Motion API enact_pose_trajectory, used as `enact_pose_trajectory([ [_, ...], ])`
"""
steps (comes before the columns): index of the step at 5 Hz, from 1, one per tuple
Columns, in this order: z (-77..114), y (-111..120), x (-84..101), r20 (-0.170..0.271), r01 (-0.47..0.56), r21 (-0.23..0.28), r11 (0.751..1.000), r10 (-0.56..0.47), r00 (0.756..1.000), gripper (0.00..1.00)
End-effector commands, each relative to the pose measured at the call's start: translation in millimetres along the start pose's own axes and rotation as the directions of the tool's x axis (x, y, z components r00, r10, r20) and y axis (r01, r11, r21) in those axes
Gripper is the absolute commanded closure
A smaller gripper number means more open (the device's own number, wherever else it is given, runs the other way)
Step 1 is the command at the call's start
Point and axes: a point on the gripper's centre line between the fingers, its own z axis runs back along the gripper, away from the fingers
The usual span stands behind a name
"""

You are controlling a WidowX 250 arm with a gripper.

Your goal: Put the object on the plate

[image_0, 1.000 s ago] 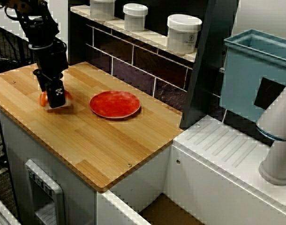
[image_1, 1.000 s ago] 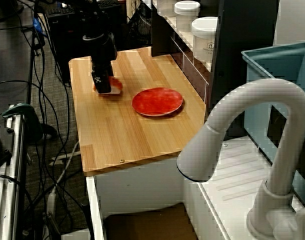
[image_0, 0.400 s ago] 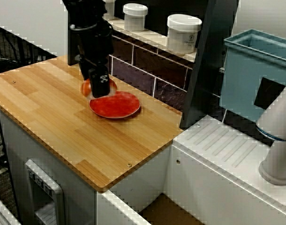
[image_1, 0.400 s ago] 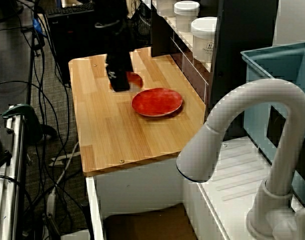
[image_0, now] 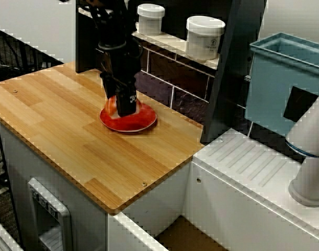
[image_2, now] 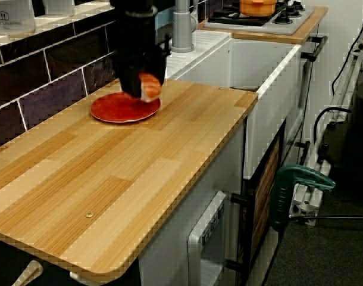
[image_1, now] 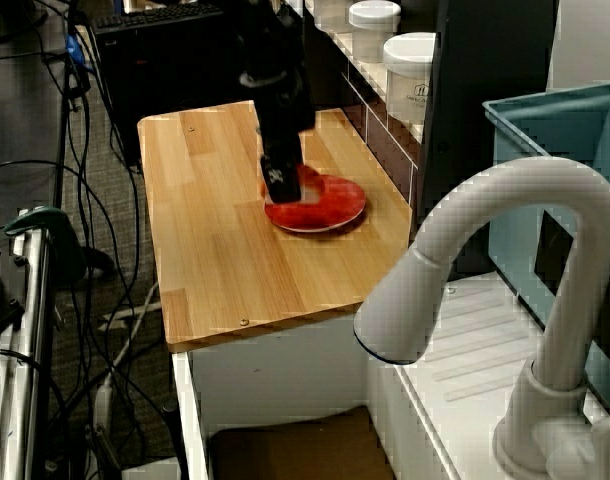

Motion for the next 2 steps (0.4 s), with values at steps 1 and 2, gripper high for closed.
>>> enact_pose_trajectory([
  [1, 9.0, 17.5, 18.7, 0.044, -0.038, 0.032, 0.999, 0.036, 0.998, 1.0],
  [2, 7.6, 20.8, 20.2, 0.04, -0.043, 0.037, 0.998, 0.042, 0.998, 0.0],
])
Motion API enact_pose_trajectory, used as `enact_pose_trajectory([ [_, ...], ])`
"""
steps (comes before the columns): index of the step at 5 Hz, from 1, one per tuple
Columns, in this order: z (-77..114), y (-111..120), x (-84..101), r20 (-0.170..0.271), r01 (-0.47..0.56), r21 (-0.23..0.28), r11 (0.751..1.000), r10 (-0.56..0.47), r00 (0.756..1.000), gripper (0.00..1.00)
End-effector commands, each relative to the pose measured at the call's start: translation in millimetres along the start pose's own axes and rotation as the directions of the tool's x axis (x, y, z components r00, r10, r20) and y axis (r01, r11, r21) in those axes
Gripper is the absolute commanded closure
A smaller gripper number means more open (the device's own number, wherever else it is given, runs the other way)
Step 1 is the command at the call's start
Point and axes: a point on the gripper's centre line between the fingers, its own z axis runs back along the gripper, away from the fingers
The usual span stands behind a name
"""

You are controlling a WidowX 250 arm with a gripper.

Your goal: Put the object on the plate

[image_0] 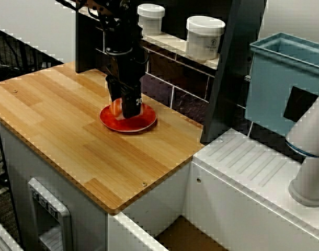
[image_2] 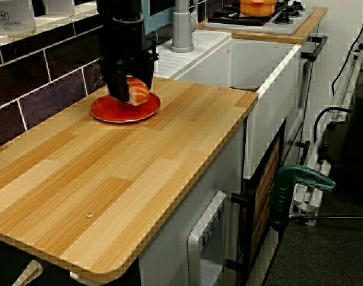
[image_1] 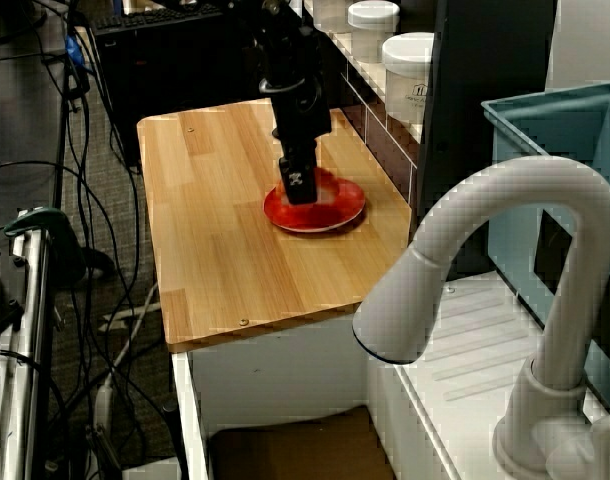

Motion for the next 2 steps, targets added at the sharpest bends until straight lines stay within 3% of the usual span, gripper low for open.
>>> enact_pose_trajectory([
  [1, 15.9, 11.1, 7.2, 0.038, -0.01, 0.013, 1.0, 0.009, 0.999, 0.0],
  [2, 22.4, 12.3, 6.9, 0.045, -0.015, 0.007, 1.0, 0.015, 0.999, 0.0],
])
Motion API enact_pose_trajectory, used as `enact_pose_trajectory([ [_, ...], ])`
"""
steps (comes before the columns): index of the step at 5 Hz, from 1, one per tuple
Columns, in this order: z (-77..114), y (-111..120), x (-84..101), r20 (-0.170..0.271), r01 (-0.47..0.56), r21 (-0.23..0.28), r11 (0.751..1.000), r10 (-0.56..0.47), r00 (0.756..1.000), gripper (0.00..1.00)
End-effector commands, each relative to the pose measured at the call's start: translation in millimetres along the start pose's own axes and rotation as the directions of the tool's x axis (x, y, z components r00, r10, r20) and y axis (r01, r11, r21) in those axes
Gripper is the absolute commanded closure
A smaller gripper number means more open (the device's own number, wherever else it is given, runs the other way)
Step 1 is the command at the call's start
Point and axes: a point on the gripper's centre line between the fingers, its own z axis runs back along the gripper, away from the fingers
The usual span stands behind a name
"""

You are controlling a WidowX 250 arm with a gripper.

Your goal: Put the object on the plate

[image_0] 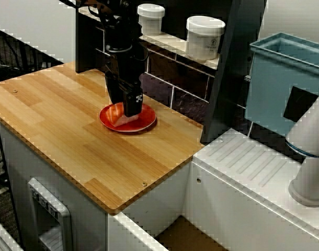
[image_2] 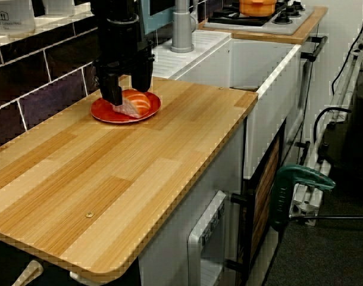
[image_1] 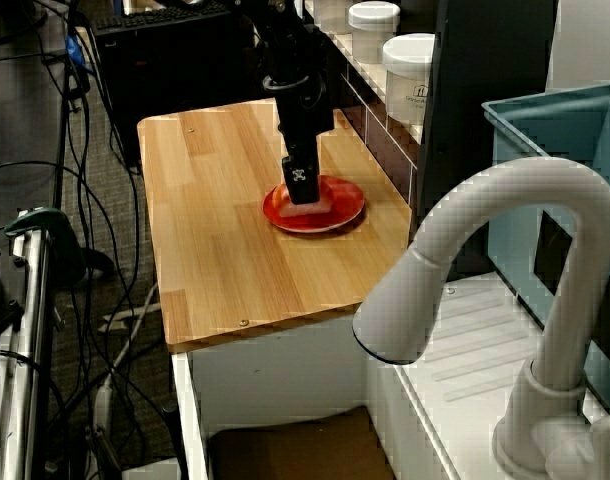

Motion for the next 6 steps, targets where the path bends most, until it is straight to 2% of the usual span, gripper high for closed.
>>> enact_pose_trajectory([
  [1, 29.2, 7.0, 6.4, 0.064, -0.004, 0.01, 1.0, 0.004, 0.998, 0.0],
  [2, 36.3, 7.5, 1.9, 0.073, -0.009, 0.006, 1.0, 0.009, 0.997, 0.0],
  [3, 41.2, 7.2, -4.6, 0.059, 0.002, -0.012, 1.0, -0.002, 0.998, 0.0],
  [6, 41.2, 7.2, -4.6, 0.059, 0.002, -0.012, 1.0, -0.002, 0.998, 0.0],
])
